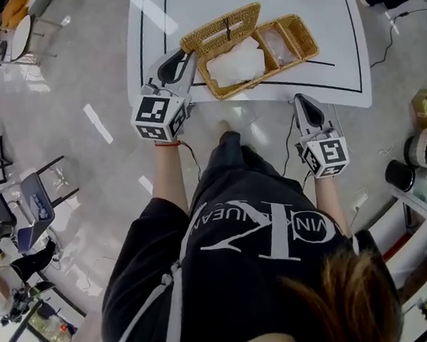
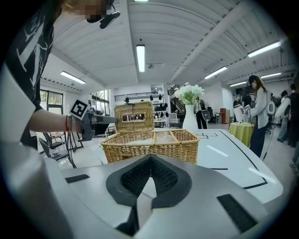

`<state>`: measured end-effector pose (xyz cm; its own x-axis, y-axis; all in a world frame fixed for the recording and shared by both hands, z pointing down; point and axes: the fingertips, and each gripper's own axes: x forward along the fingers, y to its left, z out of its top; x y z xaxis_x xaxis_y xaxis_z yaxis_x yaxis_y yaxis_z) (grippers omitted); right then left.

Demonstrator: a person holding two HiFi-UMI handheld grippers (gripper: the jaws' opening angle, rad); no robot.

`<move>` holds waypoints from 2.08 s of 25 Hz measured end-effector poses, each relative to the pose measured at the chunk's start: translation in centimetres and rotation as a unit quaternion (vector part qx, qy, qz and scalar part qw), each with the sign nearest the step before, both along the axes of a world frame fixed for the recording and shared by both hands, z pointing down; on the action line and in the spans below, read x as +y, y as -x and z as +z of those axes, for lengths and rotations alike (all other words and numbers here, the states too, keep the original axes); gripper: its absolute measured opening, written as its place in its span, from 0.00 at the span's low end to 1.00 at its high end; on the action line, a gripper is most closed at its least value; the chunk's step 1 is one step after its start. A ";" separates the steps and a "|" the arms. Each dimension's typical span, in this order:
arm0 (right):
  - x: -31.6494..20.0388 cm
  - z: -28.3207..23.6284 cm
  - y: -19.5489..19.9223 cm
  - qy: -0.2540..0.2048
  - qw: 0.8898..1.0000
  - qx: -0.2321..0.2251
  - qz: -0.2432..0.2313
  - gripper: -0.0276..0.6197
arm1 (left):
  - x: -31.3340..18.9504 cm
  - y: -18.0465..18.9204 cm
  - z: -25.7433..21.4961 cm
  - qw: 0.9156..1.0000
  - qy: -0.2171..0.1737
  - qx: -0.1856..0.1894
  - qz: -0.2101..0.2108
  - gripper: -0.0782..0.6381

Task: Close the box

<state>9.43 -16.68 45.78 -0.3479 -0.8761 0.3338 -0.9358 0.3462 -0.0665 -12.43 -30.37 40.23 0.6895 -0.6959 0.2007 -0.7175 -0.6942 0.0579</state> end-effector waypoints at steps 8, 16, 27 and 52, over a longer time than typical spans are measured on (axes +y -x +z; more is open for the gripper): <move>1.0 0.2 0.6 0.002 1.000 -0.005 -0.016 0.04 | 2.5 -0.8 0.8 0.996 -0.022 -0.083 0.030 0.22; 1.2 0.5 1.3 0.001 0.999 -0.010 -0.031 0.04 | 4.0 -1.5 2.1 0.991 -0.015 -0.128 0.042 0.25; 1.9 0.9 1.0 0.006 1.000 -0.013 -0.027 0.04 | 5.2 -1.4 4.1 0.982 -0.002 -0.186 0.030 0.30; 2.4 2.0 1.5 0.017 0.999 -0.014 -0.049 0.04 | 7.8 -1.2 6.0 0.987 0.044 -0.157 0.011 0.26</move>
